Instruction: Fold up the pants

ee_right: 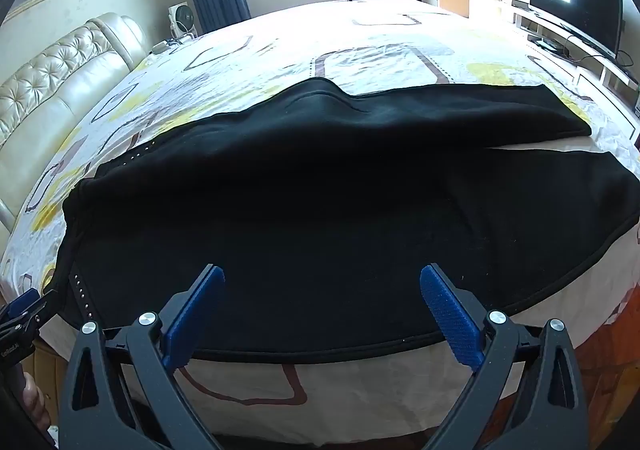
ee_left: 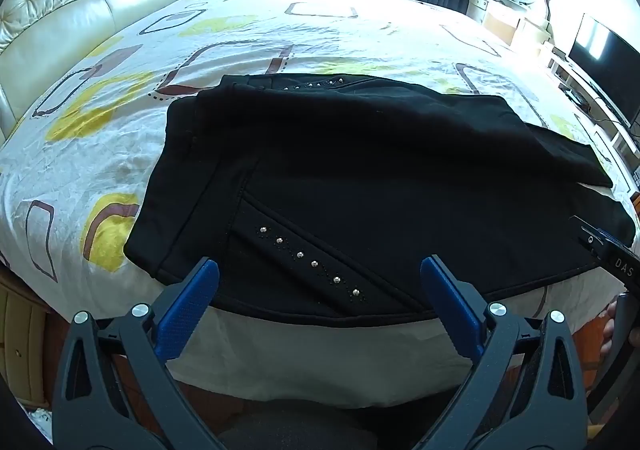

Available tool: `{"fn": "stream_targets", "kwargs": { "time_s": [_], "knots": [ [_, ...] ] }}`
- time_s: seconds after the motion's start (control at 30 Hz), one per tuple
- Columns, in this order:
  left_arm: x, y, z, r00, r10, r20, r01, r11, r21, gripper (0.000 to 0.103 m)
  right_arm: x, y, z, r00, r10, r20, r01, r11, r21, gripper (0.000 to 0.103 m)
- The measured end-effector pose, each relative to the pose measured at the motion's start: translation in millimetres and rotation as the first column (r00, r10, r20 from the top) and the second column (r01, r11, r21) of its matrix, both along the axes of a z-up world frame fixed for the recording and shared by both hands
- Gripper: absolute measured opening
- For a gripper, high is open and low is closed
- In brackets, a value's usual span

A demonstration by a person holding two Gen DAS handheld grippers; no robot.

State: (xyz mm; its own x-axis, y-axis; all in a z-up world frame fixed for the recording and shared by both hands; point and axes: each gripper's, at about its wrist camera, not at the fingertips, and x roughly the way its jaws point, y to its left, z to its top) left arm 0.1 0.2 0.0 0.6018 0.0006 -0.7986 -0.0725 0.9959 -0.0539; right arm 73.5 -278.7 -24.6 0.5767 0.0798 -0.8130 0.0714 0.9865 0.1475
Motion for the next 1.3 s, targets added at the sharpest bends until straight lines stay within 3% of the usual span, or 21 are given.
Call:
{"fn": "stream_targets", "kwargs": {
  "time_s": [1.3],
  "knots": [
    [-1.9, -3.1, -2.2, 1.0, -0.007, 0.0, 0.007, 1.0, 0.0, 0.101, 2.0, 6.6, -5.8, 1.0, 0.012, -0.016, -0.012, 1.0, -0.005, 0.097]
  ]
}}
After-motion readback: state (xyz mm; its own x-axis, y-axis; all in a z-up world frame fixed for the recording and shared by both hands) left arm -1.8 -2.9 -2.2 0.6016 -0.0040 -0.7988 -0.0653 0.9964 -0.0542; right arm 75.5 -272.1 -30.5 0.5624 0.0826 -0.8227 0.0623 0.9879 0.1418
